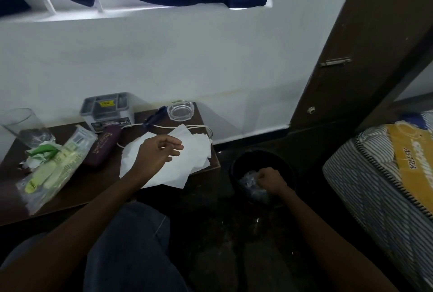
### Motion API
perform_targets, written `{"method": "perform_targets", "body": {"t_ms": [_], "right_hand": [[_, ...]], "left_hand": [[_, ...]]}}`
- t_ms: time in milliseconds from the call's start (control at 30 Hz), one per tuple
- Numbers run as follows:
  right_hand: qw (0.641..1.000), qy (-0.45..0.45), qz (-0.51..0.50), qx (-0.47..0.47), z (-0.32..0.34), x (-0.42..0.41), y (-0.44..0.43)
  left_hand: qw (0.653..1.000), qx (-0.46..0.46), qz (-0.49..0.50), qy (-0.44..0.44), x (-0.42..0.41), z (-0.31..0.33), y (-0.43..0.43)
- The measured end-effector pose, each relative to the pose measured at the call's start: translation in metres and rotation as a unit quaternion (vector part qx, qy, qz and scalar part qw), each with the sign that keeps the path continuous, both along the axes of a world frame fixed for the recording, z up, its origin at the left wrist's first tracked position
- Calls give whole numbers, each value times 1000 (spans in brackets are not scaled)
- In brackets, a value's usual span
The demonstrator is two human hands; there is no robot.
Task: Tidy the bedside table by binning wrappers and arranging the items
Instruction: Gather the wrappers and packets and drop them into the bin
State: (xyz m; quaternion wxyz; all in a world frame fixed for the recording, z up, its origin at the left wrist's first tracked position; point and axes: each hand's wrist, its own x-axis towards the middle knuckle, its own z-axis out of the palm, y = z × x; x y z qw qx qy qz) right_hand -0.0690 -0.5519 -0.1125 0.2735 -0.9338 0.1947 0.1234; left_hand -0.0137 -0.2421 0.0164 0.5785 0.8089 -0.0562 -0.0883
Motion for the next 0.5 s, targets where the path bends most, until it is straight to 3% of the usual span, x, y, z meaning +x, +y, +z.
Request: {"method": "perform_targets", "body": {"t_ms": [133,300,500], "right_hand": [[986,-91,-33,139,36,22,31],[945,-113,-2,306,97,50,104],[922,-109,124,351,141,74,206]], "left_hand": [[999,-27,34,6,1,2,22],[995,-48,82,-2,2,9,65],[973,-101,203,-38,-1,18,154]]}}
